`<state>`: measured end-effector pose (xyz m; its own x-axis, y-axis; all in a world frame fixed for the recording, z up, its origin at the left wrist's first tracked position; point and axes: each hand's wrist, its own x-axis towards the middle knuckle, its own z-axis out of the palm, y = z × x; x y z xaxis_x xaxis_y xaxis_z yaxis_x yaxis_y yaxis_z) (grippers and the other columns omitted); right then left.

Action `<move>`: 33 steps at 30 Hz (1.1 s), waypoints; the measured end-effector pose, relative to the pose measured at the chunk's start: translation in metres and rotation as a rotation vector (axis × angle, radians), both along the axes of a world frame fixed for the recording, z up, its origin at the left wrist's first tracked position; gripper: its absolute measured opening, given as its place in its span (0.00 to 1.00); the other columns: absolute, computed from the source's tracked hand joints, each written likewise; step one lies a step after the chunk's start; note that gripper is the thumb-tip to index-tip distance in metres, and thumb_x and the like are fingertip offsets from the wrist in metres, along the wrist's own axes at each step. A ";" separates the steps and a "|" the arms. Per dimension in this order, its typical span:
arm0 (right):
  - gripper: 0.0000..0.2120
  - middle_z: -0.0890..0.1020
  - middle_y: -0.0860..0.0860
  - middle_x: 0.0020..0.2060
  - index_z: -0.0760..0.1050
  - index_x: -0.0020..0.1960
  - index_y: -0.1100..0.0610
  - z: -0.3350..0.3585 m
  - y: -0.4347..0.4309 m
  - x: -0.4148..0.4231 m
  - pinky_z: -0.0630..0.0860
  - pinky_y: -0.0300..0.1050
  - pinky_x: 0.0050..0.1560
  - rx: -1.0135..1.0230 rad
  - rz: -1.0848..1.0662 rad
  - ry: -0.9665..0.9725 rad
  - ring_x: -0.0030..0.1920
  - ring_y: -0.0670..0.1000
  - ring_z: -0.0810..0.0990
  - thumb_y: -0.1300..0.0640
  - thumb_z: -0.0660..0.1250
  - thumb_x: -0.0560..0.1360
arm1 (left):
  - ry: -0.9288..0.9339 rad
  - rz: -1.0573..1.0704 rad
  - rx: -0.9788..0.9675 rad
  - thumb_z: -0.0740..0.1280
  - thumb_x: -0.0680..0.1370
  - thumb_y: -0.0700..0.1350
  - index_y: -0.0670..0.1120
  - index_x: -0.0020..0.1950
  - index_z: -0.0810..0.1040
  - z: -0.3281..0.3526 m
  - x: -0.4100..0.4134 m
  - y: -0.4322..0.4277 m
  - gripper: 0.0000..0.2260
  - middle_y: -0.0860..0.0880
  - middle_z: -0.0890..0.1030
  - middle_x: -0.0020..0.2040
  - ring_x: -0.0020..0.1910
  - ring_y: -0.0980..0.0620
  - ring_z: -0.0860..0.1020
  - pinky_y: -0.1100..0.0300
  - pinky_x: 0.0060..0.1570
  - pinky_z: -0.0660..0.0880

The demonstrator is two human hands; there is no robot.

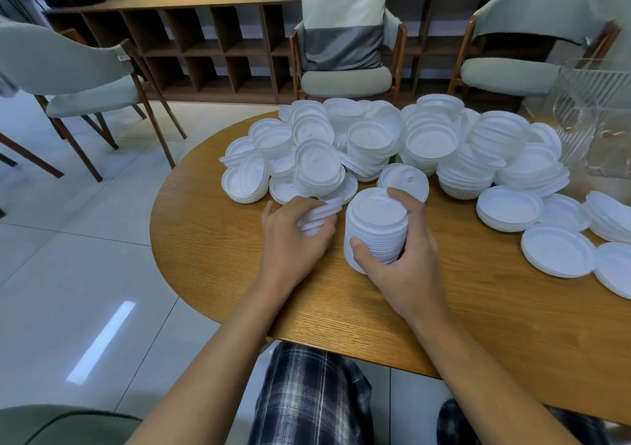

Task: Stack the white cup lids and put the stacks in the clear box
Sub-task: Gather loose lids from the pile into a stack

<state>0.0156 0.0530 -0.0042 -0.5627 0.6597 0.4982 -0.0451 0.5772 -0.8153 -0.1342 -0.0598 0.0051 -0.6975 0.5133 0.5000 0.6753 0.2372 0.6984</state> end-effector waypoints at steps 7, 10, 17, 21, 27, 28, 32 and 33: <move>0.37 0.76 0.49 0.65 0.68 0.73 0.53 0.000 0.001 -0.001 0.72 0.34 0.65 0.013 0.000 -0.001 0.67 0.44 0.75 0.54 0.82 0.70 | -0.275 -0.038 0.139 0.75 0.76 0.47 0.46 0.46 0.85 0.026 0.005 0.001 0.05 0.53 0.85 0.42 0.45 0.55 0.81 0.59 0.46 0.76; 0.37 0.76 0.49 0.66 0.68 0.73 0.53 -0.001 0.001 -0.001 0.72 0.35 0.66 0.017 0.002 -0.003 0.67 0.45 0.75 0.54 0.82 0.70 | -0.348 -0.076 0.143 0.75 0.78 0.44 0.49 0.50 0.86 0.028 0.005 0.002 0.02 0.55 0.86 0.45 0.48 0.54 0.83 0.54 0.50 0.78; 0.37 0.76 0.49 0.66 0.68 0.74 0.54 0.000 0.001 0.000 0.71 0.35 0.67 0.014 0.000 -0.007 0.68 0.43 0.74 0.54 0.82 0.70 | -0.436 -0.066 0.189 0.76 0.78 0.42 0.48 0.52 0.88 0.025 0.006 0.005 0.04 0.54 0.88 0.46 0.49 0.56 0.85 0.58 0.53 0.80; 0.37 0.76 0.49 0.66 0.68 0.74 0.53 0.002 -0.001 0.000 0.72 0.35 0.67 0.008 0.006 -0.013 0.68 0.43 0.74 0.53 0.82 0.70 | -0.587 -0.067 0.298 0.75 0.79 0.39 0.42 0.54 0.86 0.033 0.007 0.003 0.05 0.50 0.88 0.48 0.50 0.55 0.86 0.61 0.52 0.79; 0.34 0.76 0.48 0.66 0.69 0.73 0.53 0.006 -0.002 0.001 0.70 0.33 0.67 0.006 0.018 0.023 0.68 0.45 0.74 0.44 0.79 0.73 | -0.749 -0.087 0.418 0.74 0.79 0.39 0.48 0.65 0.83 0.044 0.006 0.001 0.15 0.49 0.88 0.51 0.56 0.49 0.86 0.45 0.62 0.81; 0.34 0.76 0.48 0.66 0.70 0.73 0.53 0.006 -0.002 0.001 0.69 0.32 0.66 -0.004 0.017 0.026 0.68 0.45 0.74 0.44 0.79 0.73 | -0.777 -0.115 0.460 0.74 0.79 0.38 0.48 0.66 0.82 0.047 0.007 0.002 0.16 0.49 0.87 0.47 0.55 0.49 0.85 0.47 0.61 0.81; 0.34 0.76 0.49 0.66 0.70 0.73 0.55 0.006 -0.003 0.001 0.70 0.33 0.66 -0.017 0.019 0.026 0.68 0.46 0.74 0.46 0.78 0.73 | -0.950 -0.244 0.574 0.72 0.79 0.35 0.50 0.67 0.81 0.062 0.010 0.001 0.18 0.44 0.80 0.44 0.53 0.48 0.81 0.58 0.54 0.81; 0.35 0.76 0.49 0.67 0.69 0.74 0.55 0.006 -0.003 0.002 0.71 0.35 0.67 -0.013 0.021 0.027 0.69 0.46 0.74 0.46 0.79 0.73 | -0.982 -0.290 0.563 0.72 0.79 0.36 0.49 0.67 0.82 0.064 0.012 0.001 0.18 0.41 0.78 0.49 0.54 0.47 0.80 0.58 0.55 0.80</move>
